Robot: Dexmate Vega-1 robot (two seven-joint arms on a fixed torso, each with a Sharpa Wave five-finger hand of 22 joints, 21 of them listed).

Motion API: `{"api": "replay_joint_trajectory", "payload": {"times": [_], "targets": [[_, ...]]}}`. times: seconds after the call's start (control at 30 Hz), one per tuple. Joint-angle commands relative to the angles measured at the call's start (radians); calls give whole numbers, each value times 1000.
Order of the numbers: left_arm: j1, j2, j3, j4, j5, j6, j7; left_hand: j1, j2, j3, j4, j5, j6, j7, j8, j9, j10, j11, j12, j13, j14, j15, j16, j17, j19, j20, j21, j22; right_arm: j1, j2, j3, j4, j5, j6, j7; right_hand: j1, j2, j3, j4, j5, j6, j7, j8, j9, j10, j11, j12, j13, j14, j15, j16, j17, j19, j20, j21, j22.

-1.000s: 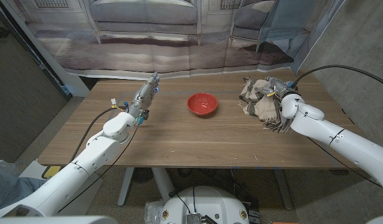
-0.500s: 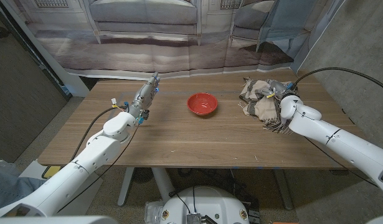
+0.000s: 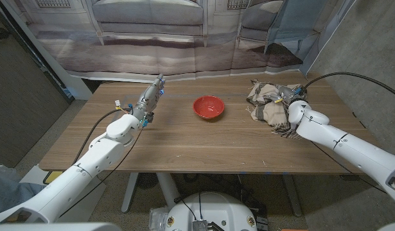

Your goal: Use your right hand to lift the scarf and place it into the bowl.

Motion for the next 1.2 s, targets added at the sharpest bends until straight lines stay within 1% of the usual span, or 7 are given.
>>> {"api": "replay_joint_trajectory", "payload": {"times": [0.03, 0.47, 0.9, 1.0, 1.03, 1.13, 1.2], "targets": [[2, 8, -6, -4, -4, 8, 6, 4, 8, -2, -2, -2, 6, 2, 2, 5, 0, 3, -2, 1, -12, 5, -2, 4, -98, 4, -2, 2, 14, 20, -22, 53, 6, 3, -9, 15, -2, 4, -8, 6, -7, -2, 8, 2, -3, 3, 3, 5, 10, 3, 6, 1, 13, -1, 1, 4], [2, 11, -5, -5, -3, 10, 3, 4, 9, -5, -2, -3, 8, 2, 2, 5, 1, 3, -1, 1, -11, 3, -1, 5, -98, 5, -1, 2, 58, 45, -65, 108, -8, -19, 20, 33, -2, 9, -10, 12, -12, -5, 9, 2, -8, -1, 3, 5, 15, -1, 6, 1, 33, -4, 5, 4], [2, 4, -1, -4, -4, 10, 5, 5, 10, -7, -2, -3, 14, 5, 4, 5, 3, 2, -1, 2, -11, 3, -1, 5, -99, 6, -1, 2, 69, 50, -83, 134, -6, -20, 29, 79, 3, 22, -15, 24, -15, -6, 13, 3, -13, 1, 5, 6, 40, -6, 11, 1, 91, -7, 20, 5], [3, 5, 1, -5, -1, 11, 6, 5, 11, -8, -2, -3, 16, 5, 4, 5, 2, 3, -1, 2, -11, 3, -1, 5, -99, 7, -1, 2, 73, 51, -86, 136, -5, -29, 35, 113, 0, 29, -15, 29, -1, -5, 20, 4, 6, 17, 14, 6, 70, -12, 16, 1, 149, -9, 34, 5], [3, 3, 0, -4, -3, 9, 6, 5, 11, -8, -2, -3, 17, 5, 5, 5, 3, 3, -1, 2, -10, 3, -1, 5, -99, 8, -1, 2, 74, 50, -89, 138, -7, -24, 36, 132, -4, 32, -14, 32, 1, -5, 20, 4, 7, 15, 15, 6, 96, -23, 20, 2, 201, -13, 48, 6], [5, 4, 0, -7, -2, 11, 10, 5, 11, -8, -2, -3, 20, 7, 6, 5, 4, 3, -1, 2, -9, 3, 0, 5, -99, 7, -1, 2, 75, 54, -90, 142, -8, -30, 30, 162, -7, 38, -10, 35, 25, -14, 26, 5, 20, 5, 20, 7, 155, -46, 30, 4, 274, -24, 64, 6], [5, 4, 0, -8, -1, 9, 11, 5, 11, -9, -2, -4, 21, 7, 6, 5, 5, 3, 0, 2, -9, 3, 0, 5, -99, 7, -1, 2, 75, 55, -92, 143, -8, -29, 28, 172, -7, 40, -9, 35, 33, -20, 28, 5, 30, 4, 24, 7, 172, -51, 32, 4, 297, -34, 69, 6]]}}
